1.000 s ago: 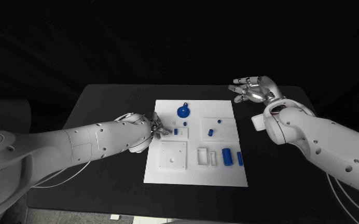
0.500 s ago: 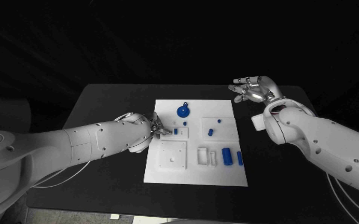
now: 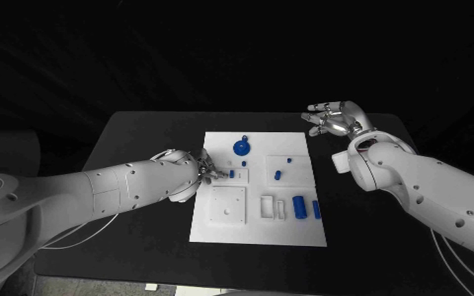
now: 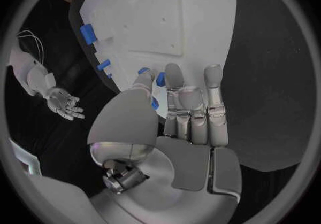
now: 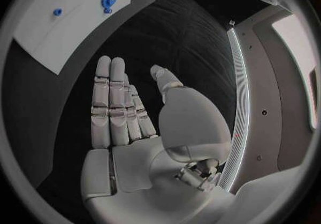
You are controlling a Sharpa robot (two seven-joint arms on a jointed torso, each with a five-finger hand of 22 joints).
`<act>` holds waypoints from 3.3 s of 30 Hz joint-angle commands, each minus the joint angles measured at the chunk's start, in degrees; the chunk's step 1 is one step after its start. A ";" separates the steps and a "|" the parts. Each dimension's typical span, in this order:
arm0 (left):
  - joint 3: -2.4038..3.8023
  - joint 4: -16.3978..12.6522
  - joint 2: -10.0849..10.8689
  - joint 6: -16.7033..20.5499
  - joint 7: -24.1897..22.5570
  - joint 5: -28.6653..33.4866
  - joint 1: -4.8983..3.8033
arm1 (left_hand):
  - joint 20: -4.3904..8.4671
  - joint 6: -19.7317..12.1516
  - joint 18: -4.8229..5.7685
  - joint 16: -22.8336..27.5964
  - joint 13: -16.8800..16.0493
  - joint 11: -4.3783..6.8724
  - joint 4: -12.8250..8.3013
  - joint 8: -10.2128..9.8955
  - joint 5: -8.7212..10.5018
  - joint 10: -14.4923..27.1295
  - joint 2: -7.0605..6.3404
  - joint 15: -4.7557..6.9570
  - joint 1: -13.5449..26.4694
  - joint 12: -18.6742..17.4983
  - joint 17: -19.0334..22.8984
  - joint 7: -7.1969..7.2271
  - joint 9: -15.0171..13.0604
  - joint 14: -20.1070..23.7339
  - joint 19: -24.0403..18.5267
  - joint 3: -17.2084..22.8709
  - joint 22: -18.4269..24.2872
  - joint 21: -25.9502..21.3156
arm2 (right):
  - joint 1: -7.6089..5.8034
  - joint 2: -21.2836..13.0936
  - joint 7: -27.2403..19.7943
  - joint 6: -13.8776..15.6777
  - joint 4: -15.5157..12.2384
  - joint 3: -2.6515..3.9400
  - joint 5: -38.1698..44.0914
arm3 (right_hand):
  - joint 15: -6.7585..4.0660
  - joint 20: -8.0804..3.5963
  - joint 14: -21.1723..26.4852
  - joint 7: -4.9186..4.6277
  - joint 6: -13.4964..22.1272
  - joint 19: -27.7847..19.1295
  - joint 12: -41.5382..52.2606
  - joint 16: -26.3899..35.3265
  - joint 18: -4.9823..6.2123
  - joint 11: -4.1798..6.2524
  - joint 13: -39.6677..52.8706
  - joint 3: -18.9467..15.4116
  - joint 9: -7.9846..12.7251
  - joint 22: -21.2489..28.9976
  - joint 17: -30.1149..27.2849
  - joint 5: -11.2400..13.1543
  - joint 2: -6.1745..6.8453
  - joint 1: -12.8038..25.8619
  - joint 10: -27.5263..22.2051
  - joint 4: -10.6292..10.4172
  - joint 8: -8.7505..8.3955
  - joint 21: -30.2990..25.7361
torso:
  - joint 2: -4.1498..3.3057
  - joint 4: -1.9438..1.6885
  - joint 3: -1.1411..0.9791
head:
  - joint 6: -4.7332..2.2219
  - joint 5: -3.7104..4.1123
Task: Assemble the parts on the task board
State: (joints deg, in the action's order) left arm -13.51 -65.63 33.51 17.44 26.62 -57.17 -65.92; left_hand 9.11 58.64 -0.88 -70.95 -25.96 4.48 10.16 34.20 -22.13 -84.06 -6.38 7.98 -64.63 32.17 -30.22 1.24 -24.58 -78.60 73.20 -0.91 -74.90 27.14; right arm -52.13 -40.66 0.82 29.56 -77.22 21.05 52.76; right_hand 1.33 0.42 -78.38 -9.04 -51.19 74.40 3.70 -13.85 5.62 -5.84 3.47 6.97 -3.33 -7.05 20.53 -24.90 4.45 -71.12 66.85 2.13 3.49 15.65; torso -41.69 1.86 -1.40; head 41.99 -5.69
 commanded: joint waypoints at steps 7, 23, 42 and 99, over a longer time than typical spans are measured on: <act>-0.02 -0.05 0.05 -0.73 -0.55 0.65 0.08 | -0.17 -0.01 0.37 0.28 -0.05 -0.06 0.92 0.33 1.11 -1.54 -1.09 -0.09 0.10 -0.17 0.11 -0.45 -0.12 0.22 0.13 0.26 -0.96 -0.25 | 0.10 0.02 -0.20 -0.41 -0.05 0.00 0.21 | 0.28 0.29 0.07 -0.08 0.30 0.13 -0.18 0.36 0.66 -0.12 -0.07 -0.41 0.02 0.20 -0.15 -0.41 -0.26 0.23 -0.35 -0.29 -0.19 -0.13 | 0.00 0.01 -0.04 | 0.05 -0.03; -0.01 -0.93 1.06 -2.38 -0.85 1.05 0.06 | -0.44 -0.96 0.31 0.48 -0.09 -0.33 1.69 0.36 6.66 -0.83 -3.68 -0.37 -0.44 -0.19 0.24 -0.88 -0.08 0.79 -0.28 -0.45 -0.94 -0.63 | 0.21 -0.04 -0.15 -0.39 -0.02 0.00 0.21 | 0.28 0.29 0.07 -0.08 0.30 0.13 -0.18 0.36 0.66 -0.12 -0.07 -0.41 0.02 0.20 -0.15 -0.41 -0.26 0.23 -0.35 -0.29 -0.19 -0.13 | 0.04 -0.01 -0.04 | 0.15 0.13; 0.65 -6.21 4.99 -3.08 -0.62 1.87 0.03 | -0.51 -1.06 0.30 0.42 0.07 -0.32 -2.22 0.80 6.29 -0.59 -1.84 -0.41 -2.13 0.05 0.44 -0.88 0.48 0.97 -0.33 -0.13 -0.94 -1.00 | 0.44 -0.22 -0.06 -0.53 -0.08 0.00 0.22 | 0.30 0.31 0.09 -0.10 0.50 0.18 -0.18 0.38 0.67 -0.14 -0.07 -0.69 0.03 0.33 -0.21 -0.47 -0.26 0.05 -0.41 -0.36 -0.20 -0.24 | 0.03 -0.01 -0.01 | -0.10 0.47; 0.03 10.30 -9.75 0.77 -33.53 -23.64 -3.00 | -6.93 6.29 -4.93 10.42 22.64 -9.09 -23.51 -30.59 12.82 17.31 2.55 -6.92 -13.91 -28.83 8.82 -6.87 20.65 6.24 -4.83 16.56 -1.39 -8.38 | 0.61 0.86 -0.60 -0.57 -0.14 0.00 -0.40 | 0.14 0.13 -0.01 0.05 -1.36 0.10 -0.19 0.25 0.70 -0.04 -0.08 1.20 -0.04 0.04 -0.12 -0.50 -0.20 0.41 -0.27 1.08 -0.13 0.26 | -0.41 0.30 -0.02 | -2.02 0.87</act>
State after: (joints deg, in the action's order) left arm -13.49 -55.59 23.99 19.60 -5.55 -78.17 -68.97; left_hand 2.26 64.66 -4.90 -60.17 -3.37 -4.53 -13.38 3.77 -9.15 -67.05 -3.85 1.01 -79.07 3.54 -21.44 -5.82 -3.99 -72.04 68.21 15.39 -74.94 18.45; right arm -51.54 -39.86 0.75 29.54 -77.16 21.05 52.26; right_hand 1.32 0.41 -78.38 -9.03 -52.44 74.41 3.70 -13.85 5.62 -5.84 3.47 7.93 -3.33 -6.93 20.39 -25.08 4.45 -71.12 66.85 3.09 3.49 15.65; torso -42.11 2.17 -1.40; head 39.87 -4.91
